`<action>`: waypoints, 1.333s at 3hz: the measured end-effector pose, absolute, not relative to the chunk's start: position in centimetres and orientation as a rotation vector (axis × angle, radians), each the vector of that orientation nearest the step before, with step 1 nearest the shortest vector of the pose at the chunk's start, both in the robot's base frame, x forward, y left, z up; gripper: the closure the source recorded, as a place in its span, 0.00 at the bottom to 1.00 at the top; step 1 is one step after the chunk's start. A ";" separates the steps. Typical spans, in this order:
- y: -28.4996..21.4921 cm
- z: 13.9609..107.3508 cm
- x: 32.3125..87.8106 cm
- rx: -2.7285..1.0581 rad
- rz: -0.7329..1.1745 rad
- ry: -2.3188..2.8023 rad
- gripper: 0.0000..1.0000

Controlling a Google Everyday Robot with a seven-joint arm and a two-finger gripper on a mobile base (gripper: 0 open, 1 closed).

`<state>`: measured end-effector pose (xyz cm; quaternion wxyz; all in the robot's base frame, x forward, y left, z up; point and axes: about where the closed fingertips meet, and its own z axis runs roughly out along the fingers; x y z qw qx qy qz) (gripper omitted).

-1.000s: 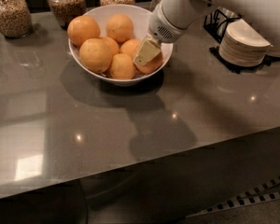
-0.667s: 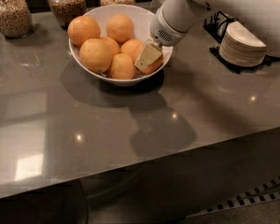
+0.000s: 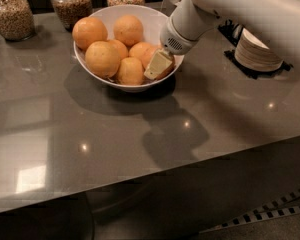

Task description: Pick orange from white bowl

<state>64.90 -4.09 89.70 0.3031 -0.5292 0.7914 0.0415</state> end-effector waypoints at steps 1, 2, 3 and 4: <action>-3.9 88.5 65.1 -1.405 0.132 2.116 0.35; -3.9 88.5 65.1 -1.405 0.132 2.116 0.54; -3.5 89.7 64.8 -1.427 0.128 2.095 0.78; -3.1 91.6 64.4 -1.440 0.118 2.054 0.99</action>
Offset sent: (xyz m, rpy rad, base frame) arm 0.0015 0.0025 -0.0132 0.0018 0.0344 0.0093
